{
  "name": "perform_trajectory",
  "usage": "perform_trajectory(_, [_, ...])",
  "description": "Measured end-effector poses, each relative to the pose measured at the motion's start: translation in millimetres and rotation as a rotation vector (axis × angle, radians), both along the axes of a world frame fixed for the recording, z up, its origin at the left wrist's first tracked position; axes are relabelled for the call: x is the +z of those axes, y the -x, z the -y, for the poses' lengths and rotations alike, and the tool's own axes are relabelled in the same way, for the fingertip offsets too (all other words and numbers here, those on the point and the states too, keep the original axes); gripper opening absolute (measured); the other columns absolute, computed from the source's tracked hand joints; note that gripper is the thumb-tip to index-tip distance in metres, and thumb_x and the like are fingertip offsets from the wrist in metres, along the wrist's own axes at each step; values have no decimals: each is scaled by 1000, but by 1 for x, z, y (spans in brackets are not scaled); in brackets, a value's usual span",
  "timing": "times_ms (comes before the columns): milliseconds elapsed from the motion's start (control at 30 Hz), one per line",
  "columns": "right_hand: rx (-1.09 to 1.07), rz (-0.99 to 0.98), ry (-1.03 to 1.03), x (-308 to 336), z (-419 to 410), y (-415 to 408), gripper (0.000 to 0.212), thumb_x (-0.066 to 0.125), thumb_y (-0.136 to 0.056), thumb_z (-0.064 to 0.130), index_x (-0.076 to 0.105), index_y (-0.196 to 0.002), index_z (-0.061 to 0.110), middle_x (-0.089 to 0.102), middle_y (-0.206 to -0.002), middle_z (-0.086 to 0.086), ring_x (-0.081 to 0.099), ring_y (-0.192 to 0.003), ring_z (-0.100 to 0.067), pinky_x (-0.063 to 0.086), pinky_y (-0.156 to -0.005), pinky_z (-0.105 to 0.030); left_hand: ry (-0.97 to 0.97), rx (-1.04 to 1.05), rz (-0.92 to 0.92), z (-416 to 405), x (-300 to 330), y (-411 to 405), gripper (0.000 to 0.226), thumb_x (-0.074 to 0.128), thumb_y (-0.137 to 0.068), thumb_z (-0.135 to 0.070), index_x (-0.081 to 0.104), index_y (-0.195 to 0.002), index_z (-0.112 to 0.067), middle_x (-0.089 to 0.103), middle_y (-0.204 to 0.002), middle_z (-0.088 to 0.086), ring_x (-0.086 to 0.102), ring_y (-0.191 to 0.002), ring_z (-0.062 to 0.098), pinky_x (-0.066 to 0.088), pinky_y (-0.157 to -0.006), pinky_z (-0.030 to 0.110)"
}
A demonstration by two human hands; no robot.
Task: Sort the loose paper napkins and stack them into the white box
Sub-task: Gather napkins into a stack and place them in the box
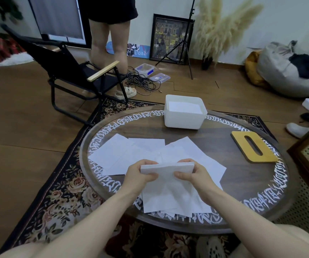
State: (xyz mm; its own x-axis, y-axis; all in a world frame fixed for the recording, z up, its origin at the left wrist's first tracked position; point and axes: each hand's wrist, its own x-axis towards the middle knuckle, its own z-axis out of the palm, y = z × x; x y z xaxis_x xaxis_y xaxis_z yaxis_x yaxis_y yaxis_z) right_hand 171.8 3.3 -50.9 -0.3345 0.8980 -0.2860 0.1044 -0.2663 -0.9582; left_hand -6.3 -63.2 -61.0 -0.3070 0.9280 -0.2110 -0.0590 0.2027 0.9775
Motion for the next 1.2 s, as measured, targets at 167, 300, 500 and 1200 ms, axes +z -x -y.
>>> perform_trajectory(167, [43, 0, -24, -4, 2, 3, 30, 67, -77, -12, 60, -90, 14, 65, -85, 1, 60, -80, -15, 47, -64, -19, 8, -6, -44, -1, 1, -3, 27, 68, -76, 9, 65, -81, -17, 66, -81, 0, 60, -74, 14, 47, -61, 19])
perform_trajectory(300, [59, 6, -50, -4, 2, 4, 27, 67, -78, -11, 59, -86, 13, 63, -81, 1, 58, -74, -13, 46, -62, -18, -15, 3, -2, -4, 6, -3, 27, 65, -77, 11, 65, -77, -16, 66, -73, -2, 61, -68, 12, 48, -61, 20])
perform_trajectory(500, [36, 52, -68, -6, 0, -1, 30, 69, -77, -10, 62, -92, 15, 67, -89, -4, 64, -82, -18, 52, -67, -24, 14, -49, -111, -1, 0, 5, 26, 70, -75, 8, 64, -76, -17, 65, -75, -3, 58, -70, 10, 46, -59, 16])
perform_trajectory(1200, [-4, 109, -162, -11, -5, -6, 18, 68, -79, -8, 65, -90, 7, 67, -87, -2, 63, -78, -14, 51, -66, -19, -43, 6, -9, -3, -2, 7, 33, 65, -75, 19, 65, -80, -13, 68, -73, -5, 62, -66, 5, 51, -60, 16])
